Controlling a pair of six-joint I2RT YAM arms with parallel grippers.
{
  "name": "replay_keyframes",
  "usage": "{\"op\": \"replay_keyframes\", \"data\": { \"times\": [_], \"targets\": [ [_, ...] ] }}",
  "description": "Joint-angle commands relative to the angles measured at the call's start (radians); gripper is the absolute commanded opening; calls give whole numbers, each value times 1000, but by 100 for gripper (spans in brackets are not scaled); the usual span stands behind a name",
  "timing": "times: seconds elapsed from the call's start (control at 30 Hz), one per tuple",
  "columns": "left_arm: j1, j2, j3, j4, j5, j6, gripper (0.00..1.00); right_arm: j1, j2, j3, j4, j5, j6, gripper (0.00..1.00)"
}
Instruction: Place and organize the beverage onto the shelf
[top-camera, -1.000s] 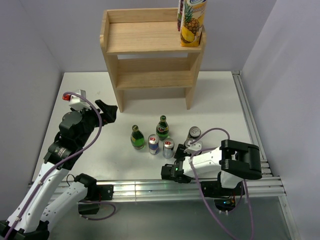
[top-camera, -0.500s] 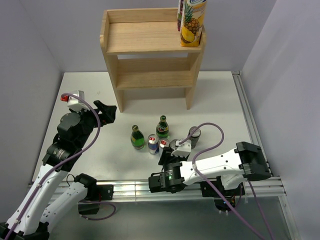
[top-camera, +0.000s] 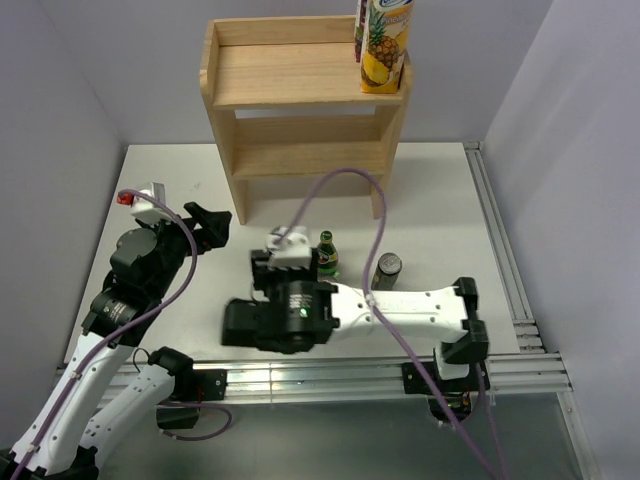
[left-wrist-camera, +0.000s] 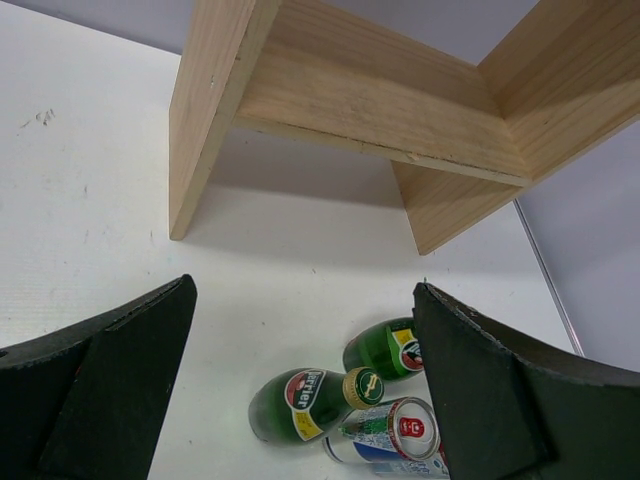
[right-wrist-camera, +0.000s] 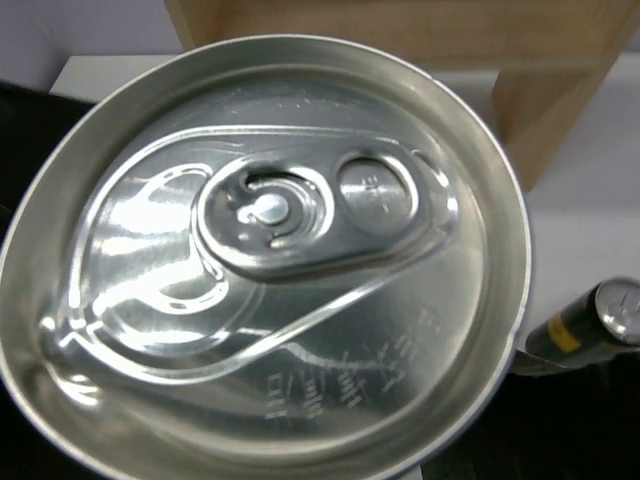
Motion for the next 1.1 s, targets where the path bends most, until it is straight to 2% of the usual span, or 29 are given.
{"op": "replay_keyframes", "data": {
  "times": [0.0, 0.07, 0.13, 0.2, 0.23, 0.27, 0.3, 0.33, 0.37, 0.5, 0.53, 0.63, 0.73, 0.9, 0.97, 1.07],
  "targets": [
    [-4, -11, 5, 23, -1, 9, 96, -45, 144, 331, -104, 378, -488, 0],
    [-4, -12, 5, 23, -7, 10, 97, -86, 218, 439, -104, 384, -641, 0],
    [-4, -17, 4, 23, -6, 10, 96, -116, 232, 537, -99, 390, -703, 0],
    [-4, -17, 1, 26, -3, 7, 97, -177, 234, 632, -56, 242, -855, 0],
    [-4, -17, 0, 26, 0, 7, 97, -203, 202, 587, 128, 162, -936, 0],
    [-4, -13, 4, 26, -1, 7, 97, -228, 88, 505, 275, 76, -1152, 0],
    [-4, -9, 5, 21, -3, 7, 97, -267, 12, 285, 432, -99, -1242, 0],
    [-2, -8, 7, 21, -3, 7, 97, -283, -68, 172, 733, -169, -1325, 0],
    [-4, -8, 8, 18, -4, 7, 96, -295, -181, 101, 811, -218, -1396, 0],
    [-4, -19, -1, 24, -12, 7, 97, -353, -200, 149, 827, -378, -1435, 0],
    [-4, -19, 0, 26, -13, 7, 97, -378, -206, 137, 911, -404, -1458, 0],
    [-4, -6, 5, 17, -18, 7, 96, -413, -199, 166, 981, -464, -1481, 0],
    [-4, -5, 5, 18, -20, 9, 97, -452, -119, 306, 982, -501, -1487, 0],
    [-4, -5, 5, 17, -24, 10, 97, -511, 77, 668, 944, -556, -1507, 0],
    [-4, -5, 4, 18, -18, 10, 96, -542, 139, 721, 973, -591, -1518, 0],
    [-2, -8, 2, 17, -21, 12, 97, -570, 143, 662, 1065, -639, -1507, 0]
  ]
}}
